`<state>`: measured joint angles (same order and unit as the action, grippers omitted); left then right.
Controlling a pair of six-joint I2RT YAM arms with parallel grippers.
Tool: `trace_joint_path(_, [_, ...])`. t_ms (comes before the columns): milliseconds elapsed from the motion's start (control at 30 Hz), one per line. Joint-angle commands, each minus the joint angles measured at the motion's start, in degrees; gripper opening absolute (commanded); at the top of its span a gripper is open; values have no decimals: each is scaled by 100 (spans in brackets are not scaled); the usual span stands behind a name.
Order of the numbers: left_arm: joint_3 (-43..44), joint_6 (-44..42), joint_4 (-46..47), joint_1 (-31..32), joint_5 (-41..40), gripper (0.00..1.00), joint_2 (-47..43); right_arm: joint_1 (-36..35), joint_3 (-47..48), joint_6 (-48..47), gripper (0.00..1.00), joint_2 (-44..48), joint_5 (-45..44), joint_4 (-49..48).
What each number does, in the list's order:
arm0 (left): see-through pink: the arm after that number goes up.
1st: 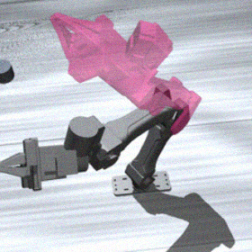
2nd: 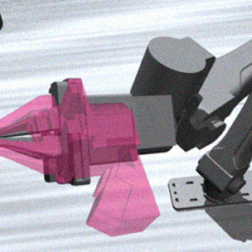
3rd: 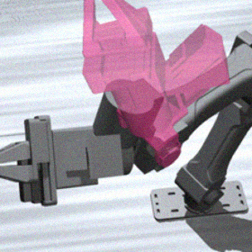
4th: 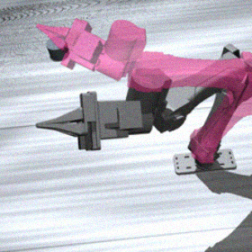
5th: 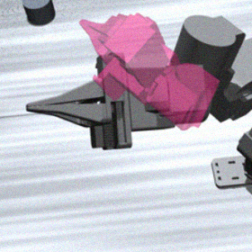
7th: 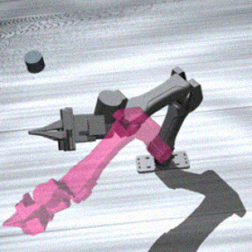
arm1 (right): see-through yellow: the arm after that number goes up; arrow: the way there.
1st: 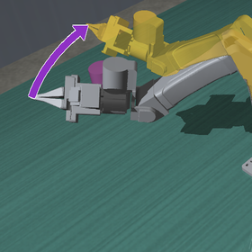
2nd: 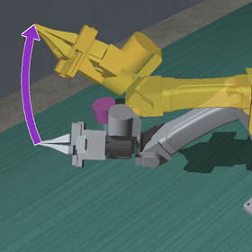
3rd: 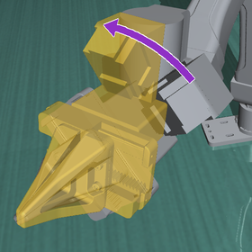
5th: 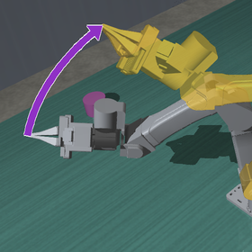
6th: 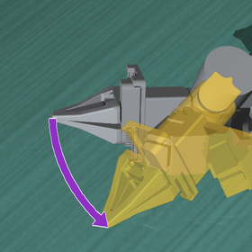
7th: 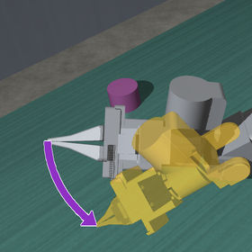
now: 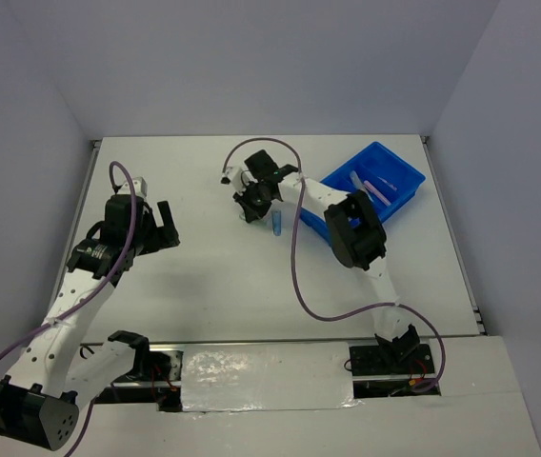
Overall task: Sort the stationery into containers
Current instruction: Pick up the stationery from the center of the board, then place the stationery in the storage box.
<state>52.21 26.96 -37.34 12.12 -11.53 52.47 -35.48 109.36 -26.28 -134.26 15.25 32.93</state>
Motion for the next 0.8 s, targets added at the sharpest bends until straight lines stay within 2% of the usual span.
trace_joint_path(0, [-9, -94, 148, -34, 54, 99, -61, -90, -327, 35, 0, 337, 1135, -239])
trace_joint_path(67, [-9, -94, 157, -34, 37, 99, -53, 58, -808, 280, 0, 932, 2443, -837])
trace_joint_path(100, [-17, -94, 148, -34, 37, 99, -44, 129, -1011, 456, 0, 1189, 2988, -1676])
trace_joint_path(133, [-17, -103, 148, -34, 37, 99, -18, 260, -1187, 971, 0, 1652, 3941, -2137])
trace_joint_path(200, [0, -103, 131, -34, 54, 99, 0, 682, -1583, 1762, 0, 2086, 4468, -3260])
trace_joint_path(267, [-9, -112, 131, -34, 54, 99, -8, 1198, -1515, 1497, 0, 2622, 3867, -3127])
trace_joint_path(300, [-9, -112, 139, -43, 46, 99, -26, 1358, -1445, 1207, 0, 2763, 3289, -2517])
trace_joint_path(333, [-9, -112, 131, -43, 28, 99, -78, 1490, -1374, 604, 0, 2947, 2587, -2284])
trace_joint_path(367, [-43, -112, 148, -43, 11, 99, -114, 1762, -1339, 241, 0, 2993, 1136, -1890])
trace_joint_path(400, [-61, -103, 157, -43, 2, 99, -123, 1903, -1269, -397, 0, 2976, 416, -1730])
trace_joint_path(467, [-35, -112, 131, -34, 28, 99, -79, 2193, -1075, -754, 0, 2818, -1102, -1527])
trace_joint_path(533, [-26, -103, 113, -34, 28, 99, -35, 2729, -1118, -896, 0, 2730, -1479, -1491])
trace_joint_path(600, [-17, -112, 104, -34, 19, 99, -17, 3177, -1232, -931, 0, 2694, -1463, -1657])
trace_joint_path(767, [-17, -138, 96, -34, 71, 99, 141, 3687, -1470, -1037, 0, 2334, -1690, -1939])
